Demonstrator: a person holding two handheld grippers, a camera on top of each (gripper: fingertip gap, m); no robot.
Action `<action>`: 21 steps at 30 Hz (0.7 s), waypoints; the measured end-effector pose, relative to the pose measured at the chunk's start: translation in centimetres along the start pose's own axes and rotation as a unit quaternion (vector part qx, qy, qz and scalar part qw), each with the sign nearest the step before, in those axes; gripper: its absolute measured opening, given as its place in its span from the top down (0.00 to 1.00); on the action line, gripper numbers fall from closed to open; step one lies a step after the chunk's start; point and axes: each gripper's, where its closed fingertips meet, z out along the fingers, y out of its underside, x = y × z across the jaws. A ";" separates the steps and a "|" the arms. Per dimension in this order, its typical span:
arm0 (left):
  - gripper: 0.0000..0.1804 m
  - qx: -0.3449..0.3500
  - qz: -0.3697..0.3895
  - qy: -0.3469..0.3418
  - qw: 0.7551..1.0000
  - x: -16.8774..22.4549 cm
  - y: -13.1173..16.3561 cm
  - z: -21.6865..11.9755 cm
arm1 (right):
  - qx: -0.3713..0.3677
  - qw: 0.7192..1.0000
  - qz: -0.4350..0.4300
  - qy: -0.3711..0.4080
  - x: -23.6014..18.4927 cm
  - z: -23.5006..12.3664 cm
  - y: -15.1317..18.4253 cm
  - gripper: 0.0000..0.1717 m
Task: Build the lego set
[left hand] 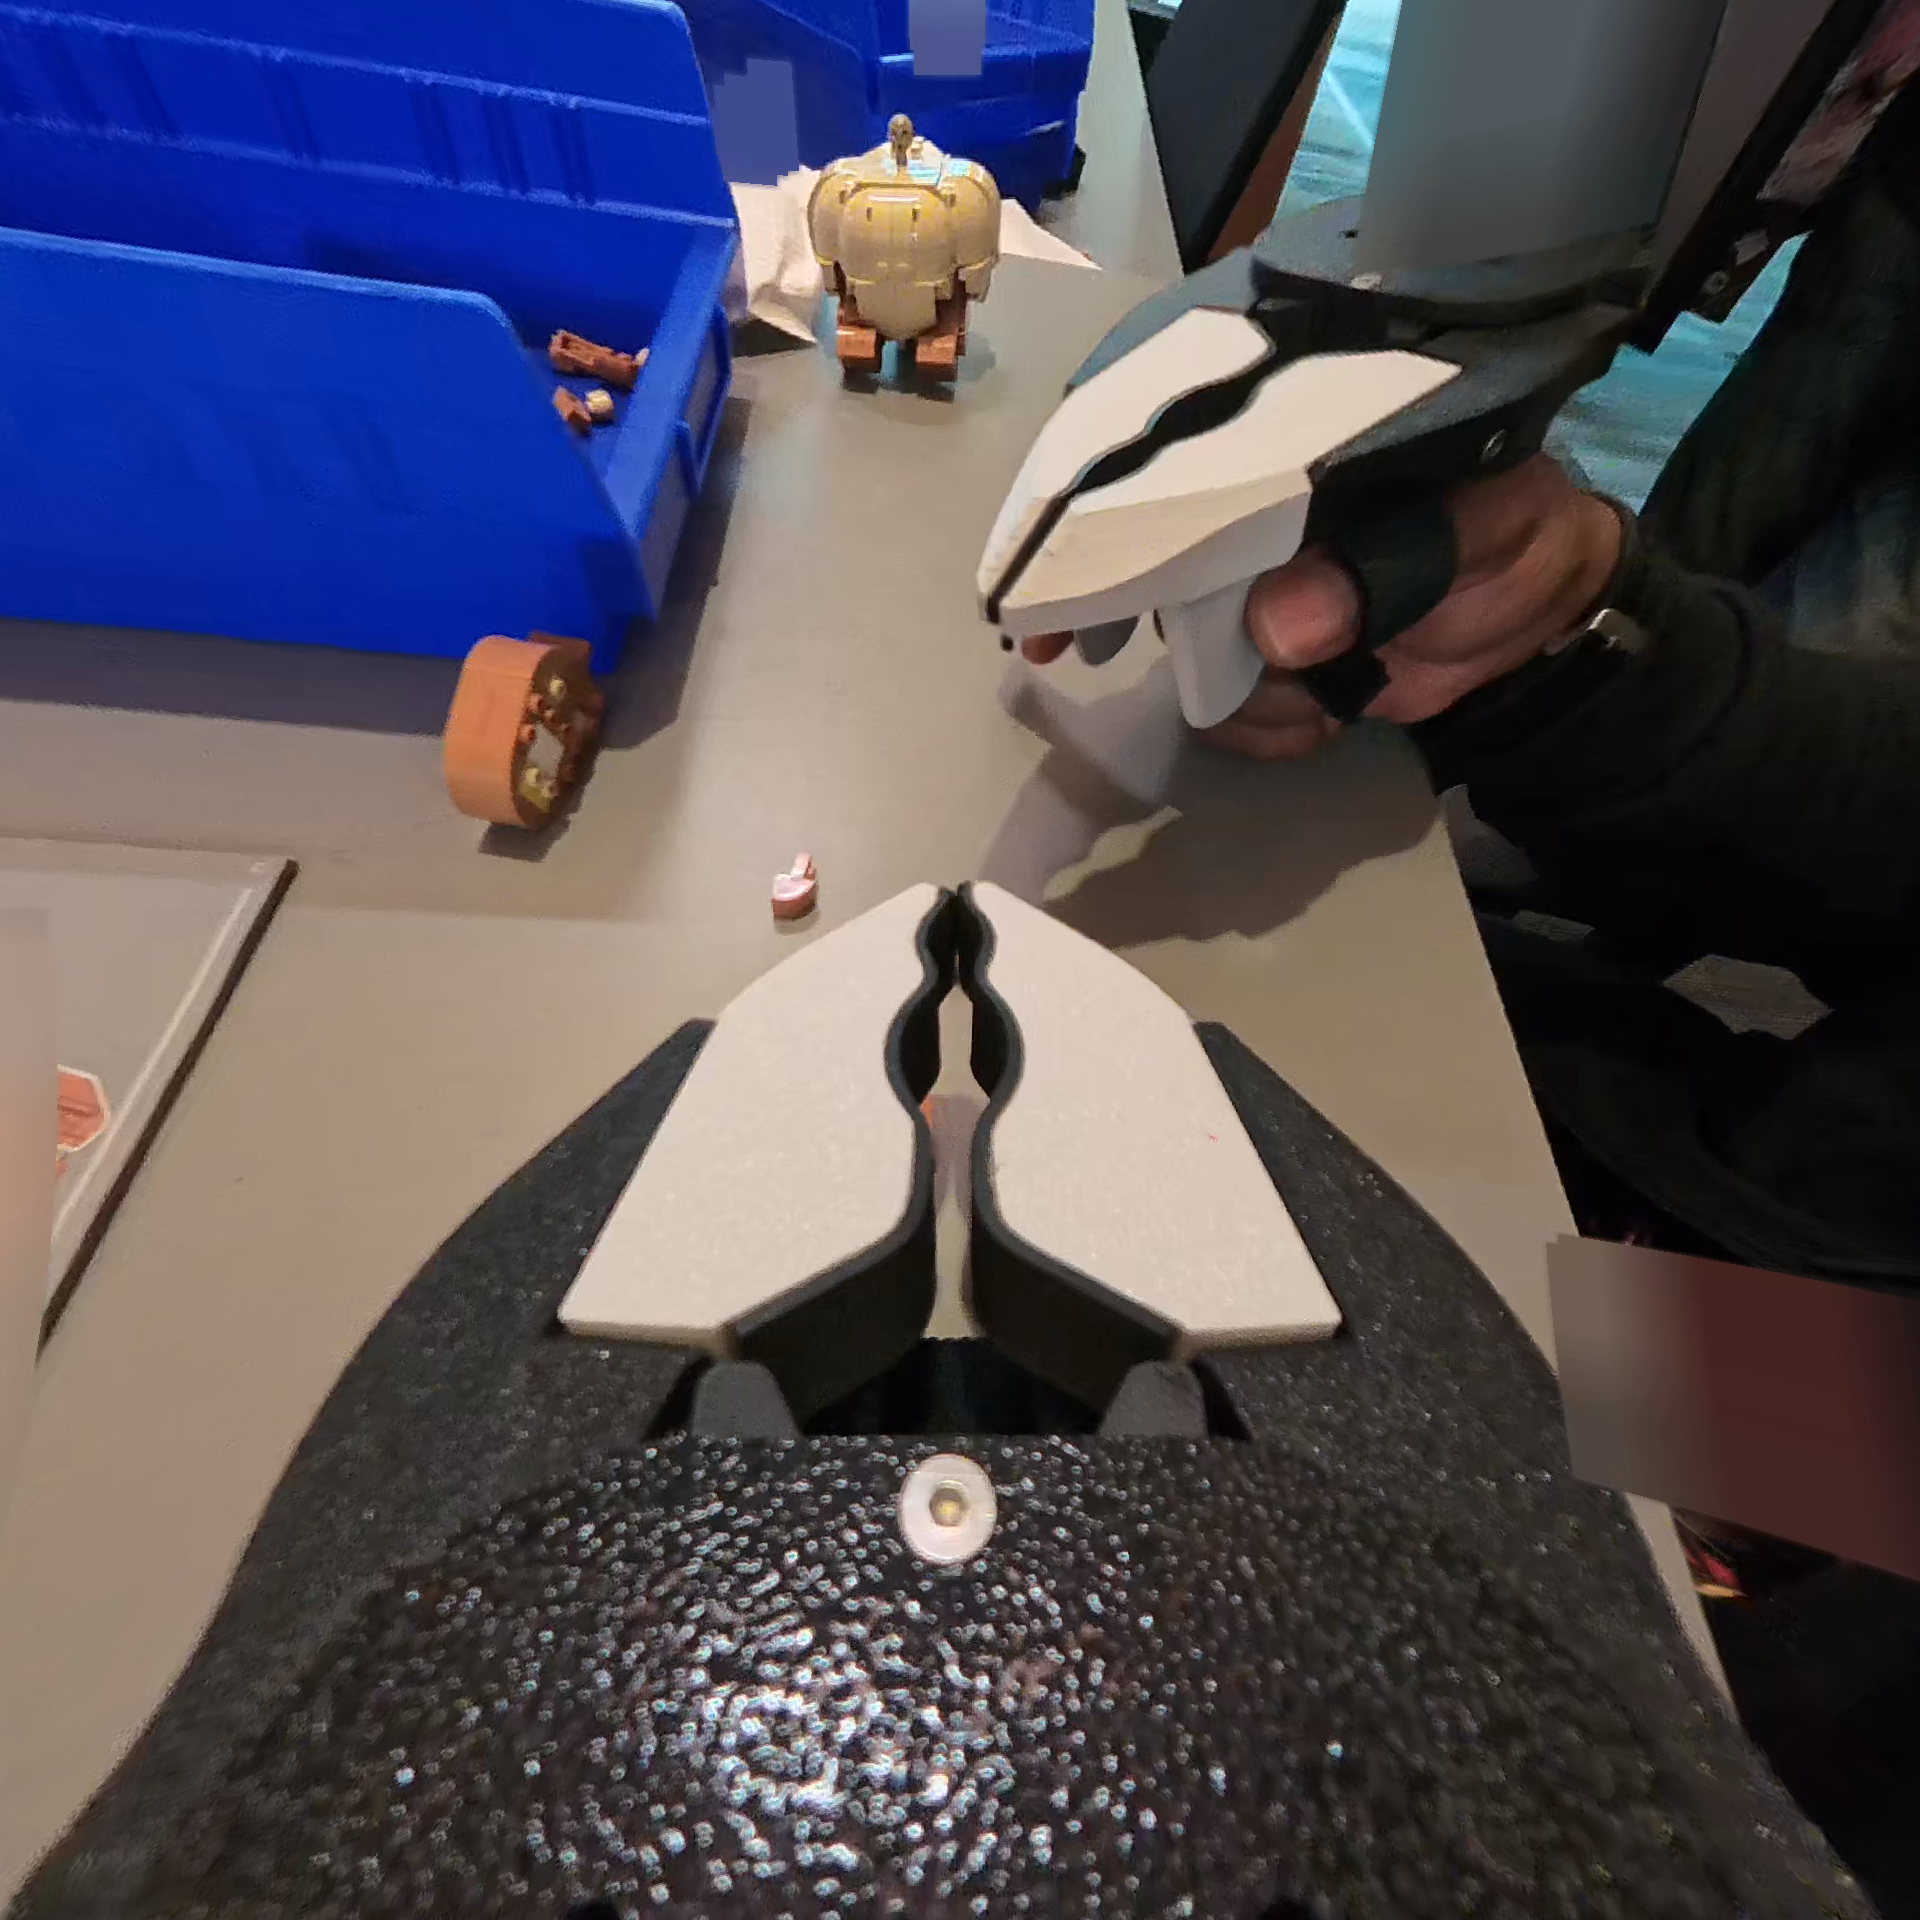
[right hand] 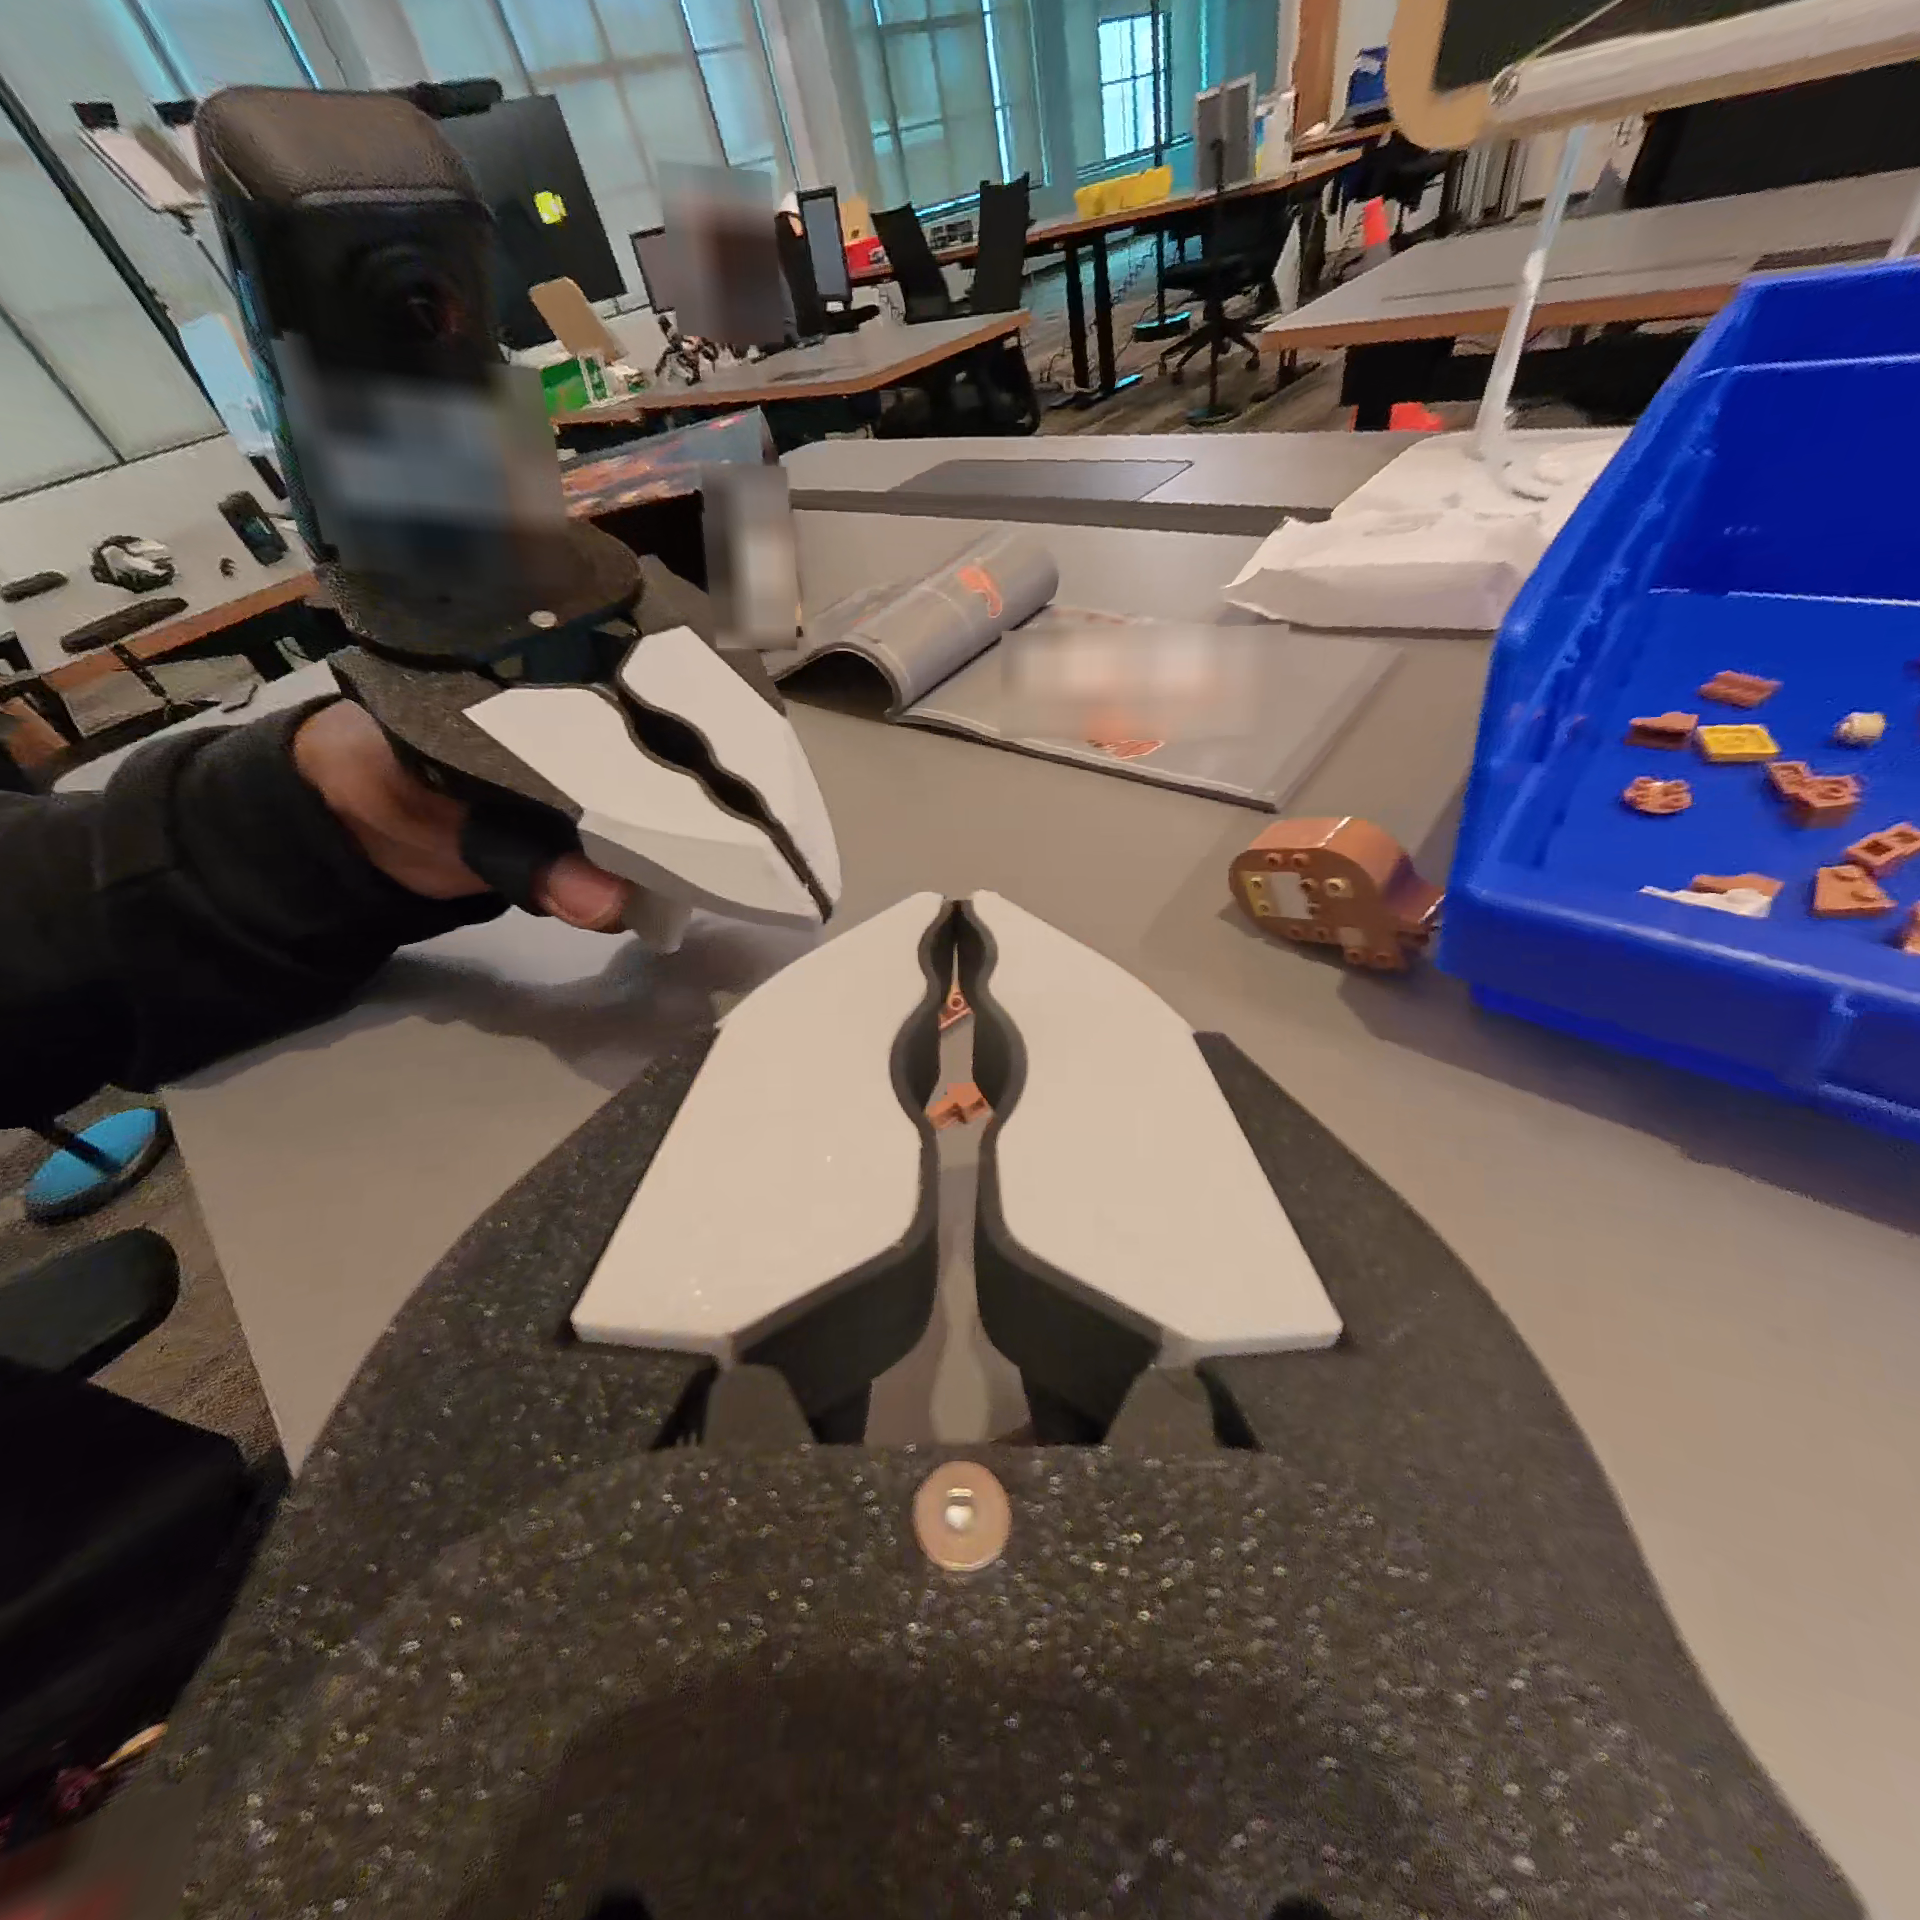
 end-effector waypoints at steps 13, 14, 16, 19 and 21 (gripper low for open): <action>1.00 0.027 0.016 0.008 0.999 1.1 -0.9 1.0 | 0.018 1.000 0.013 0.006 0.6 -0.5 0.1 1.00; 1.00 0.034 0.023 -0.001 0.999 0.9 -1.0 0.8 | 0.019 1.000 0.012 0.009 0.6 -0.6 0.0 1.00; 1.00 0.075 0.035 -0.042 0.996 -0.4 -2.2 -0.4 | 0.030 0.999 0.008 0.018 0.7 -1.1 -0.8 1.00; 1.00 0.173 0.020 -0.106 0.979 -3.1 -4.6 -3.9 | 0.048 0.998 -0.005 0.030 0.7 -2.1 -2.0 1.00; 1.00 0.205 -0.015 -0.117 0.972 -4.0 -4.6 -5.2 | 0.044 0.998 -0.002 0.036 0.9 -1.8 -1.6 1.00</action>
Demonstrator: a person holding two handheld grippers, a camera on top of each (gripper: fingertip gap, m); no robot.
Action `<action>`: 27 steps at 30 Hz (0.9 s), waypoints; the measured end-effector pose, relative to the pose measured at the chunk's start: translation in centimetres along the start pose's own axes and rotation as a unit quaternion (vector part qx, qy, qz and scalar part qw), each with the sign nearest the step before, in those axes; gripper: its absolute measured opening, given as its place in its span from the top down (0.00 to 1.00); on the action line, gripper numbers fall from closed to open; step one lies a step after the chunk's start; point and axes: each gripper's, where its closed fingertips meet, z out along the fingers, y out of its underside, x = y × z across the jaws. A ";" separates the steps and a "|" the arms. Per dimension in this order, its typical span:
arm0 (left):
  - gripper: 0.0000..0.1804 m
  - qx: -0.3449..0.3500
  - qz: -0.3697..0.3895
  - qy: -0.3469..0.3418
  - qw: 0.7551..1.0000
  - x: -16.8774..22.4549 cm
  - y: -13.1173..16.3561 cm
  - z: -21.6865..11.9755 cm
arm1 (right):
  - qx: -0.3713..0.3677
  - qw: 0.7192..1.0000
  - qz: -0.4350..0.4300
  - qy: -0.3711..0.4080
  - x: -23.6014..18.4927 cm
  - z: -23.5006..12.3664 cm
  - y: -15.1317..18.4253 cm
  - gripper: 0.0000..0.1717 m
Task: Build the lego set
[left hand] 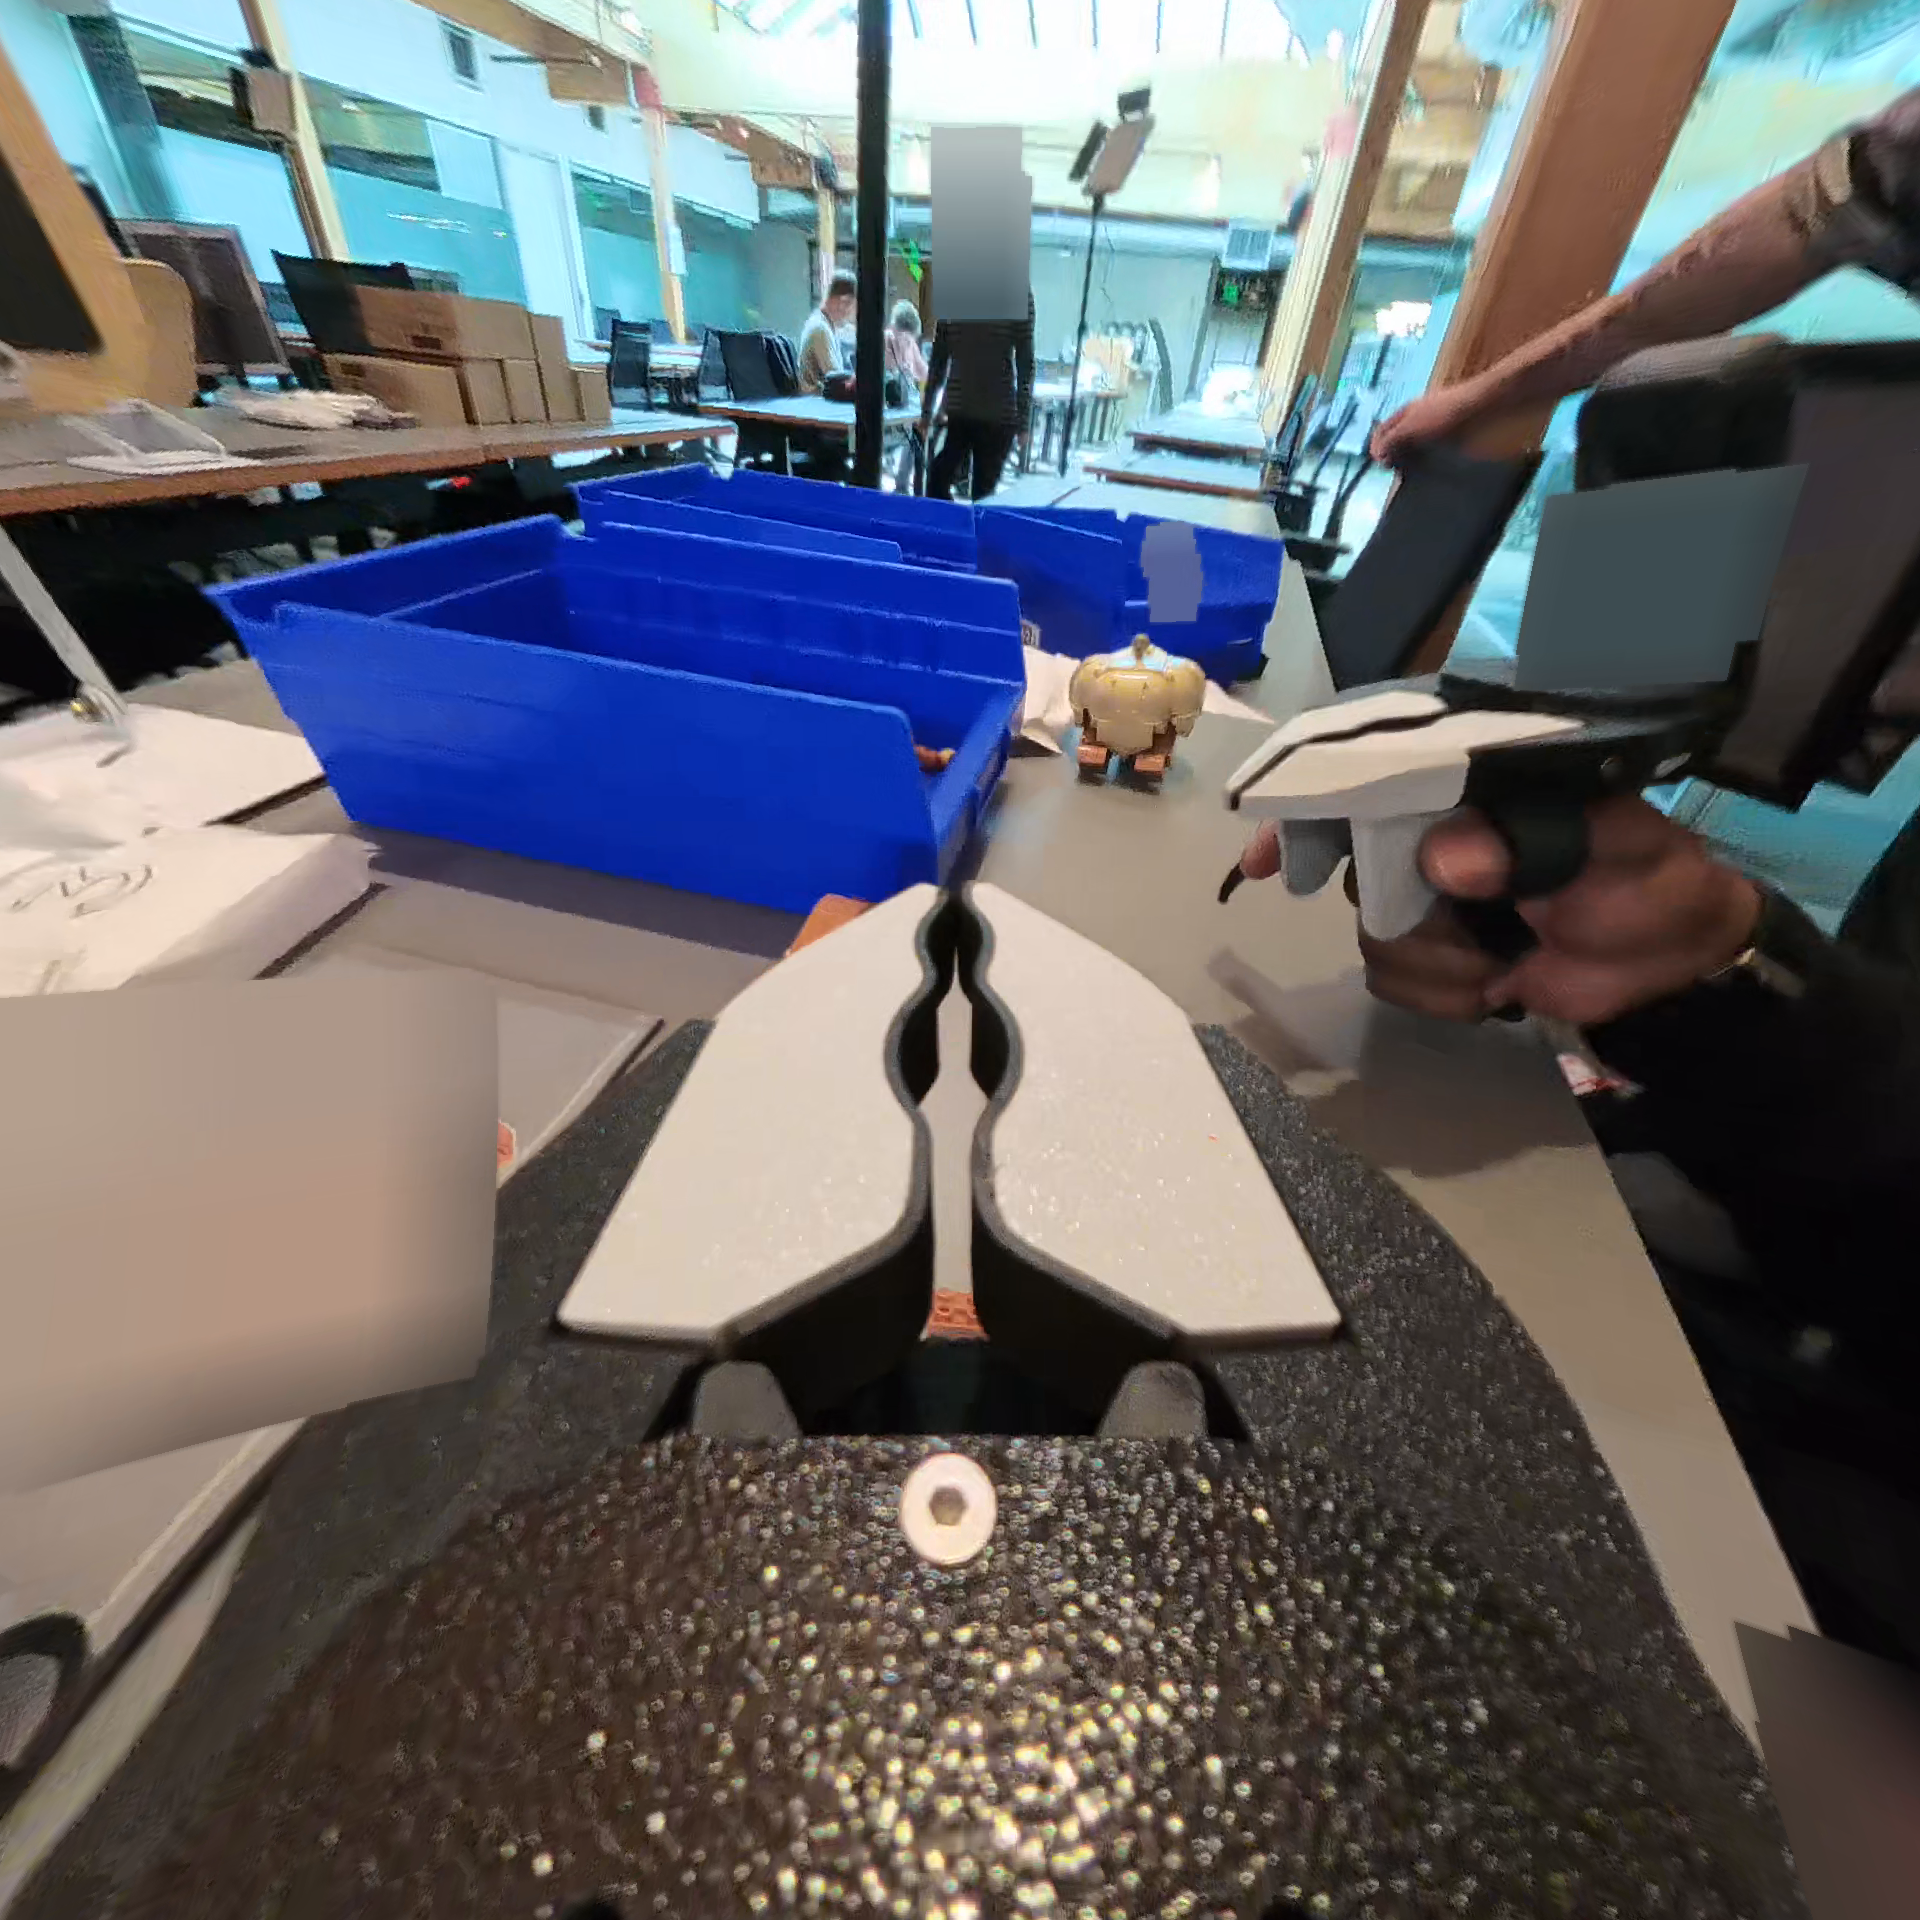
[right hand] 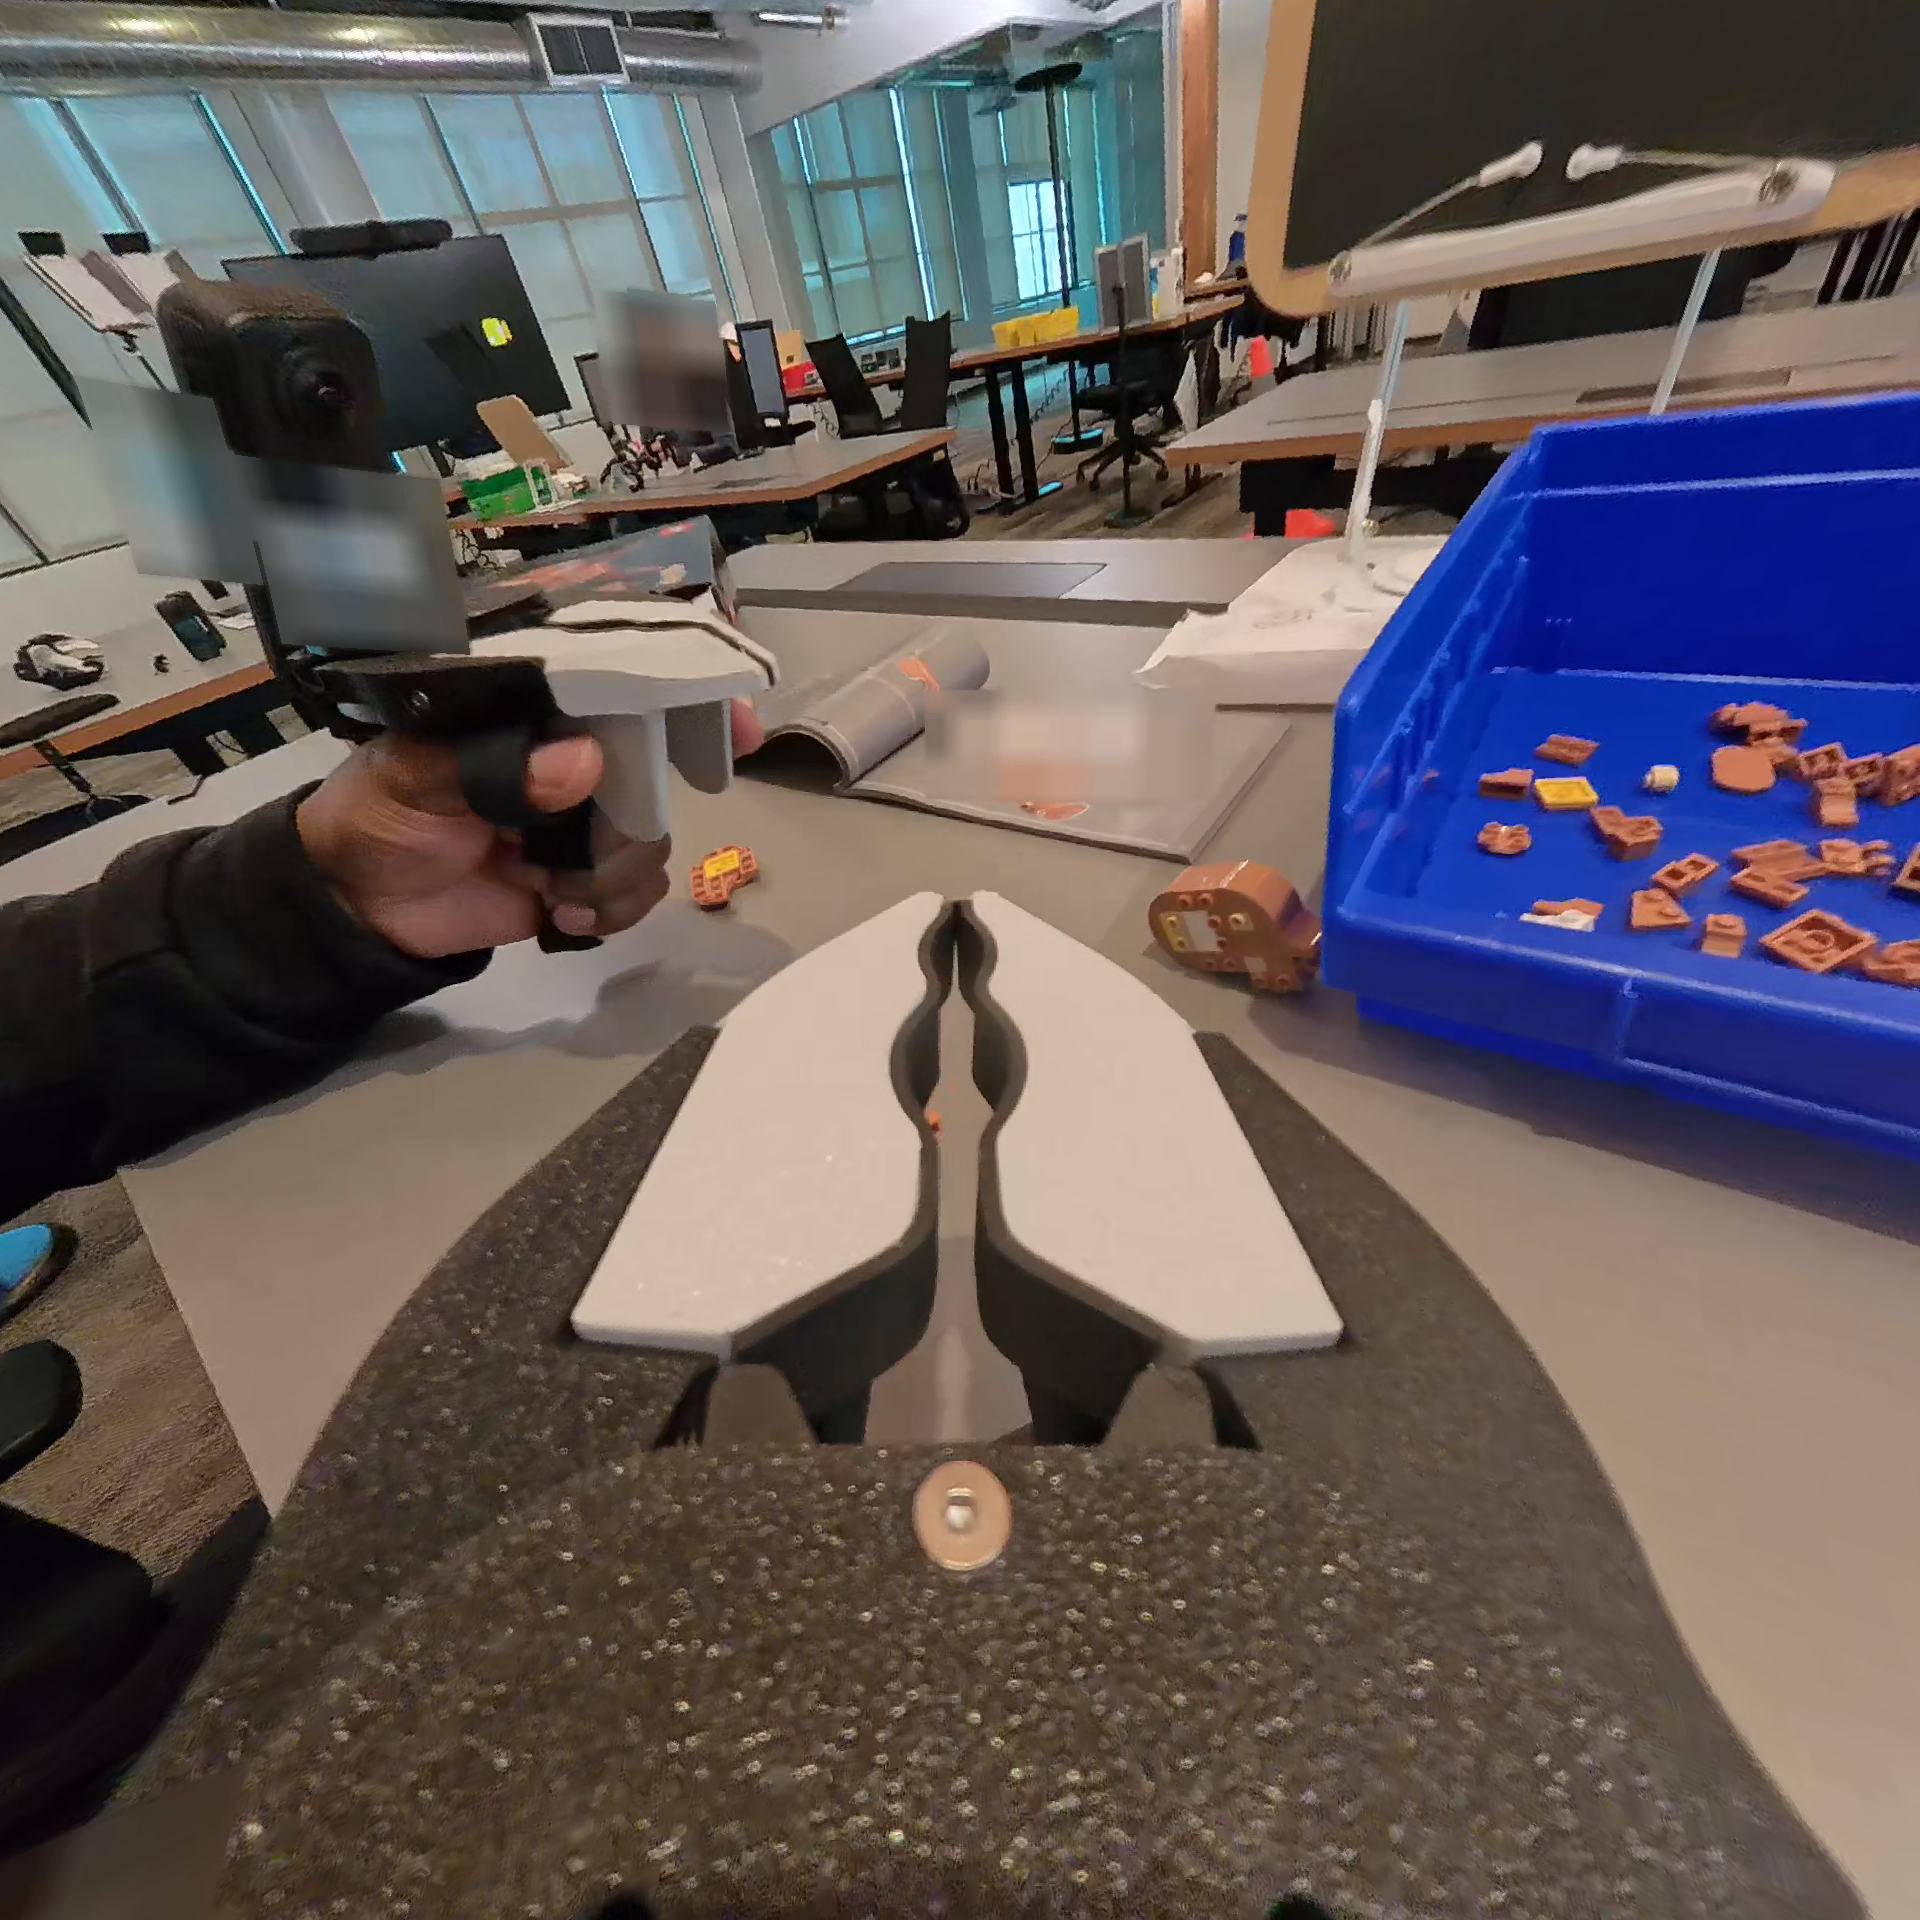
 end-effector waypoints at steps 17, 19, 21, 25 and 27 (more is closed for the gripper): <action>1.00 -0.010 -0.033 0.029 0.999 1.0 1.1 0.2 | -0.003 1.000 -0.016 -0.020 0.0 1.9 -1.0 1.00; 1.00 -0.031 -0.010 0.044 0.999 2.3 1.2 0.8 | 0.012 0.999 -0.027 -0.020 0.0 1.7 -2.2 1.00; 1.00 0.020 0.007 0.018 1.000 1.7 -1.3 0.3 | 0.034 0.999 -0.020 -0.013 1.0 0.7 -3.7 1.00; 1.00 0.028 -0.046 -0.003 0.999 -0.9 -1.9 -1.1 | 0.026 0.999 0.017 0.010 4.0 0.2 -2.7 1.00; 1.00 -0.009 -0.034 0.003 0.999 -0.3 -0.6 -0.9 | 0.036 0.999 0.018 0.006 4.1 -0.1 -3.0 1.00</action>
